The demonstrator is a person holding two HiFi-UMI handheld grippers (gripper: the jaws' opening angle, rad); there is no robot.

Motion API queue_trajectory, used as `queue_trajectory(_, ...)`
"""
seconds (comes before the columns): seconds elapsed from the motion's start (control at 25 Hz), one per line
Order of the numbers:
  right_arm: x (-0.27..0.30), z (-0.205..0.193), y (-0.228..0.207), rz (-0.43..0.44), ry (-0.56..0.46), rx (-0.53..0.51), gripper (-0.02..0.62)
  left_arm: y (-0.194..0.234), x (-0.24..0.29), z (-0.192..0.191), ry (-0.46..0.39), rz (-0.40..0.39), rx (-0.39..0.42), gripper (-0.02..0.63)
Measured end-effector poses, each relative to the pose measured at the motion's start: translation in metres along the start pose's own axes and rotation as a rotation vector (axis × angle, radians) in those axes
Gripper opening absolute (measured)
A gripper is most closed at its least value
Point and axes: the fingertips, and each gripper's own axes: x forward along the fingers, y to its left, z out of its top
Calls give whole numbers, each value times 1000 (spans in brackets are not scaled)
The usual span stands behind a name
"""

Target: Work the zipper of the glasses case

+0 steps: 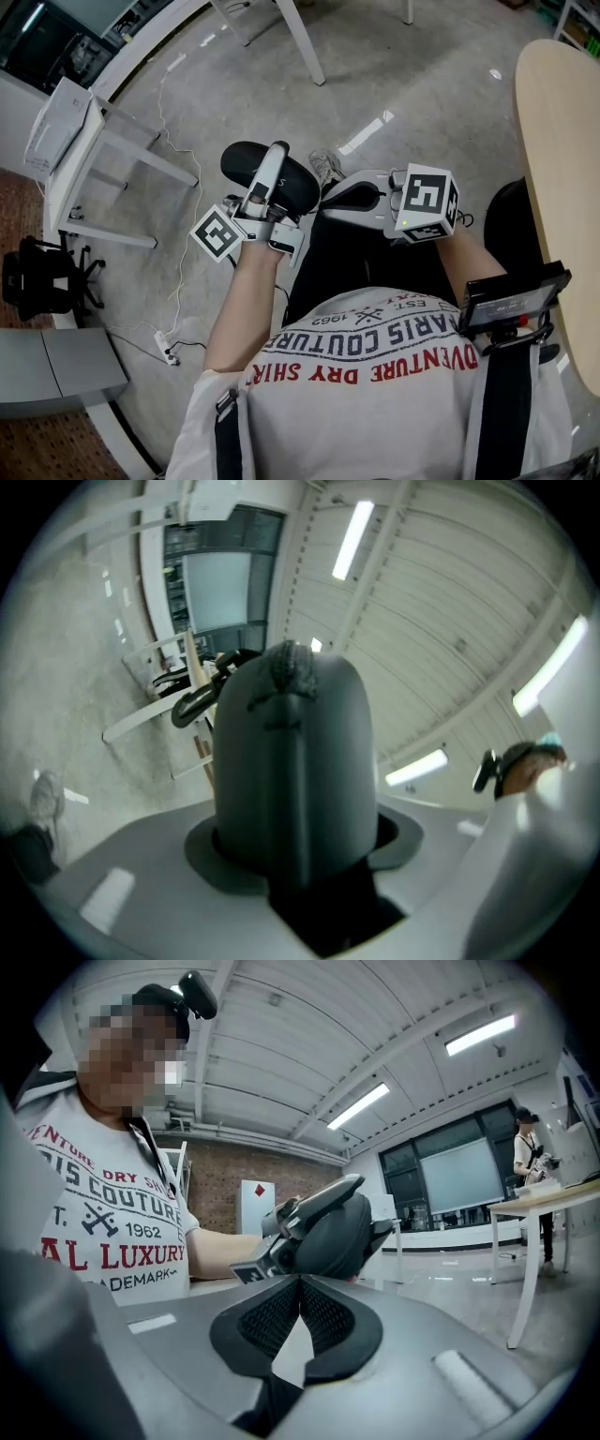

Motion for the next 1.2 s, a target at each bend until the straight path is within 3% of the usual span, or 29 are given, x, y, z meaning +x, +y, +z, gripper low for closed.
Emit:
queue_trajectory(0.12, -9, 2, -12, -52, -19, 16, 2, 2, -9, -6, 125, 79, 262, 242)
queue_trajectory(0.28, -29, 9, -42, -234, -54, 3, 2, 11, -27, -13, 265, 233, 694, 242)
queue_trajectory(0.36, -39, 11, -53, -295, -67, 11, 2, 18, -34, -22, 333, 297, 829, 242)
queue_trajectory(0.44, -45, 12, -58, -319, -76, 26, 2, 23, -38, -33, 397, 325, 906, 242)
queue_trajectory(0.56, -48, 10, -62, -339, -75, 39, 2, 28, -44, -46, 452, 338, 961, 242)
queue_trajectory(0.8, -49, 3, -63, -338, -62, 59, 2, 34, -49, -52, 483, 345, 977, 242)
queue_trajectory(1.2, -46, -2, -61, -324, -51, 66, 2, 36, -49, -56, 492, 327, 937, 244)
